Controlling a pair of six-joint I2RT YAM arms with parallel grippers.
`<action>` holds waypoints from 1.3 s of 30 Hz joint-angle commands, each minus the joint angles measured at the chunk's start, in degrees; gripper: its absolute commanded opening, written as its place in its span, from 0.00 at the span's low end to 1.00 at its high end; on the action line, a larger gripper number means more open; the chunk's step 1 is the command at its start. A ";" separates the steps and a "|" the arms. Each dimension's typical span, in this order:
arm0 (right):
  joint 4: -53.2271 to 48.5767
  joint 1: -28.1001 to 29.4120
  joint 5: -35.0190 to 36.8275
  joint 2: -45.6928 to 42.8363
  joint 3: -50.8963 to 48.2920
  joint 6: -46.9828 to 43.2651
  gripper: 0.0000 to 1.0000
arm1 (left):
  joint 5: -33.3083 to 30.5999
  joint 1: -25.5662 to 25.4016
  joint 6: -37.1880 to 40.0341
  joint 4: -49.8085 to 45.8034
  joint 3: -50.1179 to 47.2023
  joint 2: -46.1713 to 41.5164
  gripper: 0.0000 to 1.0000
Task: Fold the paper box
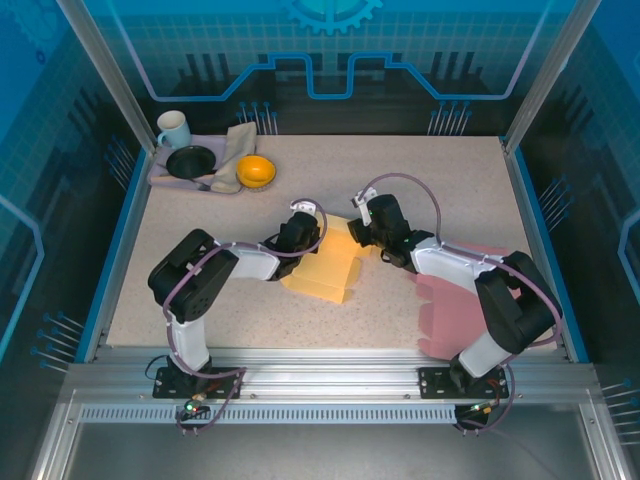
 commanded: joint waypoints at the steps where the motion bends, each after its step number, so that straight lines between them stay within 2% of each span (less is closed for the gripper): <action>1: -6.28 1.26 -1.16 1.39 -0.27 2.11 0.45 | -4.00 0.35 -1.10 -1.74 1.23 1.04 0.08; 8: -16.78 0.93 -1.64 -0.65 8.44 7.08 0.48 | -4.27 0.29 -0.03 -1.74 0.09 1.05 0.07; 13: -26.98 -0.46 -0.63 -1.51 14.23 13.91 0.50 | -4.71 0.29 0.07 -1.38 -1.25 0.87 0.07; 19: -36.06 -5.41 -13.36 2.13 19.65 27.48 0.51 | -5.91 0.10 -0.19 -1.56 -1.79 0.79 0.07; 24: -32.15 -6.50 -17.27 3.29 18.21 33.74 0.51 | -6.10 -0.15 -0.24 -1.81 -1.53 0.86 0.07; 35: -28.24 -6.21 -21.07 8.13 18.97 35.43 0.52 | -5.93 -0.39 -0.11 -1.82 -1.33 1.02 0.07; 39: -22.46 -6.13 -26.43 8.61 17.77 36.62 0.52 | -6.02 -0.62 -0.02 -1.81 -1.27 1.14 0.07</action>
